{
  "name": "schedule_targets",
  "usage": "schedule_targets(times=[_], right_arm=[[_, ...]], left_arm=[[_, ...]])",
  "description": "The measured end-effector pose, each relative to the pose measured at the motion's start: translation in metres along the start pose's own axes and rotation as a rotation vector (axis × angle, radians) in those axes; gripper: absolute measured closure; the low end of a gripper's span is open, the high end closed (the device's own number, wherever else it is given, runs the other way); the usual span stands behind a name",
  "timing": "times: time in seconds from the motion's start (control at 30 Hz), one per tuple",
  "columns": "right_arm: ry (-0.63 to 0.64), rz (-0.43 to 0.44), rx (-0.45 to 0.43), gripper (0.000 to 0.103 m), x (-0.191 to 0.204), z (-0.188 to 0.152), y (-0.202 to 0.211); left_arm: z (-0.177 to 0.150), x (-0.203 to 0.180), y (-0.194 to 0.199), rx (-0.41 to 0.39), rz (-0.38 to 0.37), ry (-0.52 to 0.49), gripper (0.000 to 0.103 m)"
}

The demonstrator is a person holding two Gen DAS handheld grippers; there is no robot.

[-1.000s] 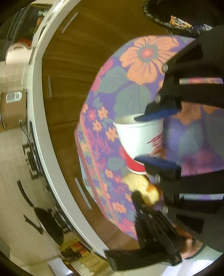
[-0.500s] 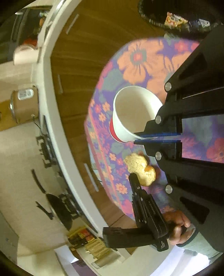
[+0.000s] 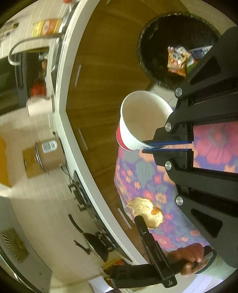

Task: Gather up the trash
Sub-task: 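Carry the crust and paper cup to the bin and open both tools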

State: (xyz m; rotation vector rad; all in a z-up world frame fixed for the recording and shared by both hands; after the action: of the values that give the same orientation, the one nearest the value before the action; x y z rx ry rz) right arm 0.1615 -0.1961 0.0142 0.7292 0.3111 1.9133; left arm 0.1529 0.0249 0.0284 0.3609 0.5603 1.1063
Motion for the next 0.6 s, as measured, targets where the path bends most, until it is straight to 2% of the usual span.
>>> schedule_targets(times=[0.23,0.4,0.6], right_arm=[[-0.124,-0.041,-0.034,0.102,-0.081,-0.011,0.028],[-0.169,-0.095,-0.028,0.102,-0.121,-0.023,0.033],[-0.240,-0.179,0.052,0.102,-0.167,-0.038,0.022]], left_arm=[[0.008,-0.081,-0.053,0.053,-0.059,-0.094,0.102],[0.003,-0.127,-0.095,0.102,-0.102,-0.144,0.102],[-0.009,-0.167,-0.146,0.175,-0.138,-0.174,0.102]])
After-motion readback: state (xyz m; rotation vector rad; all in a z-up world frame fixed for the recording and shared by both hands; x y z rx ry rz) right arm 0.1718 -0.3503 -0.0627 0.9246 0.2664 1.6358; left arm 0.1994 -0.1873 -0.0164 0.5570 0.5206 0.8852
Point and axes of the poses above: each gripper's, at about its wrist camera, not at the fingertips, and y roughly against the way its jaws point, x to its left, z to its top, the point moved 3 cm from there along -y, roughly the way its jaws point, and after that the axes turned 1 degree about -y, right-handed, at the moved point
